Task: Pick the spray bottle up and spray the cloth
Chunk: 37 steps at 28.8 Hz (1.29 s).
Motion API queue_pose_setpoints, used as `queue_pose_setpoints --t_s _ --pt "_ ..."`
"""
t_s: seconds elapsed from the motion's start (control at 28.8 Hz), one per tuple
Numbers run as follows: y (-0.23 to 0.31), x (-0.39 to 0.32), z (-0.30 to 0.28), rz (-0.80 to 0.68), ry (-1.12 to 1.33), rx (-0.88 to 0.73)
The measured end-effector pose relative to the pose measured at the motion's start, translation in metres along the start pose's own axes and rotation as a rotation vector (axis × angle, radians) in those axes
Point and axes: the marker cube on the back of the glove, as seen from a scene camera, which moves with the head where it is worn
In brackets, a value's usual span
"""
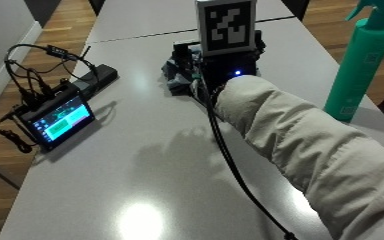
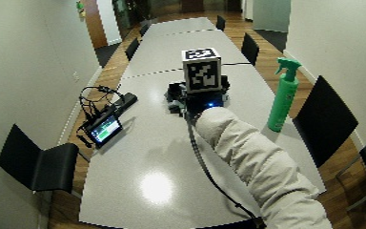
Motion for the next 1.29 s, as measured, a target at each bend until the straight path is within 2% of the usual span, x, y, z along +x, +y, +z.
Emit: queue_pose_setpoints --t_s 0.56,0.87,1.01,1.11,1.22,1.29 --pt "0.016 -0.007 0.001 -0.019 0.012 -0.005" --pt "0.063 -0.021 -0.006 -0.189 -0.131 0.010" --pt "0.078 0.001 -0.004 -0.342 -0.311 0.084" --pt "0.100 0.031 -0.011 -0.426 -0.652 0.196" --pt "0.122 0.076 -0.022 -0.341 -1.103 0.407" --pt "0.110 0.118 -0.013 -0.241 -1.216 0.603"
